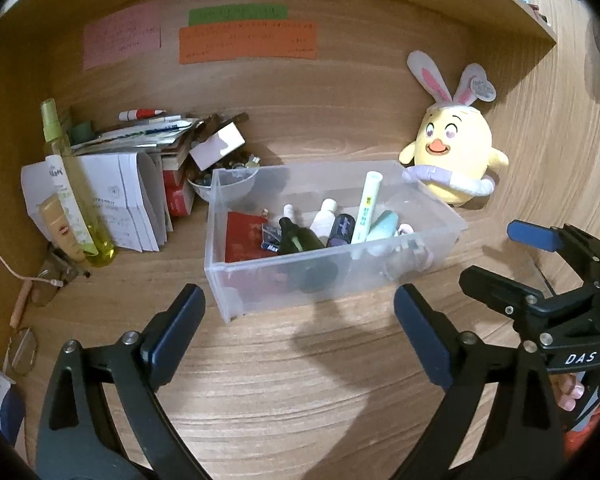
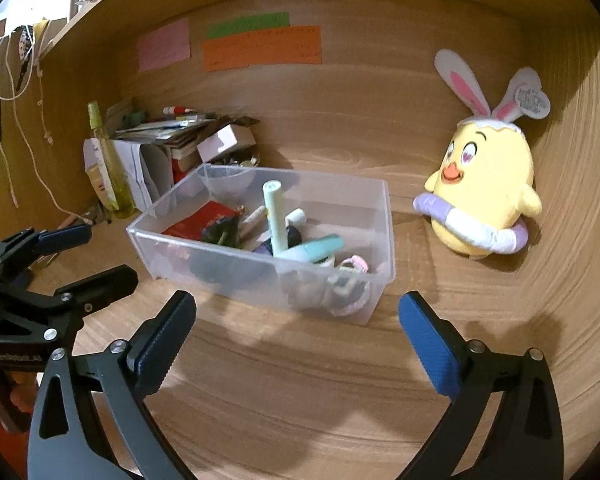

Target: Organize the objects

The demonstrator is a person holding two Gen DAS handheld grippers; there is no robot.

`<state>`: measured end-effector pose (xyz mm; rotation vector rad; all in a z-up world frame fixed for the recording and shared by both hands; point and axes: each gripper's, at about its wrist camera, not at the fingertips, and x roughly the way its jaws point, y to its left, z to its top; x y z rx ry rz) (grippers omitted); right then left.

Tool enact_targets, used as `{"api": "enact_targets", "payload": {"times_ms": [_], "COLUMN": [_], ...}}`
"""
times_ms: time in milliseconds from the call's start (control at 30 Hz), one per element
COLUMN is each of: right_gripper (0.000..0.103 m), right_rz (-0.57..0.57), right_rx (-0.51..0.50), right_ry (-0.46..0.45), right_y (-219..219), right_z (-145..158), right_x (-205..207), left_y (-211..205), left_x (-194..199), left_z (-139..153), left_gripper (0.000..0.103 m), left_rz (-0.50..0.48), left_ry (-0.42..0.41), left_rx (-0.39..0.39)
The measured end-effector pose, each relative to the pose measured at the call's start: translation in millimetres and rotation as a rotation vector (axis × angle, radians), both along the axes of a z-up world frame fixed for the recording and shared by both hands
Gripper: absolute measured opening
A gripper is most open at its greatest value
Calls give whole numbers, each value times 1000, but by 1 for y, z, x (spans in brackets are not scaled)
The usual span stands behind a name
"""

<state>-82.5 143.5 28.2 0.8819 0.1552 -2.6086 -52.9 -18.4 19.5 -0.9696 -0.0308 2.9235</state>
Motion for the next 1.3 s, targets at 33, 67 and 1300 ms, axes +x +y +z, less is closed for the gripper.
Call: {"api": "enact_targets", "payload": {"times_ms": [33, 67, 1300], "right_gripper": [101, 101, 101], "right_rz": [0, 0, -7], "right_rx": [1, 1, -31], "right_ry": [-4, -8, -20], "right_y": [0, 0, 3], "right_z": [-2, -3, -1], "right_x": [1, 2, 6], "left_y": [0, 0, -5], "left_x": [1, 1, -2], "left_z": [-1, -2, -5], "left_gripper": [96, 97, 97], "left_rz": [1, 1, 10], "left_ry": [-2, -3, -15], "left_rx": [3, 7, 35]}}
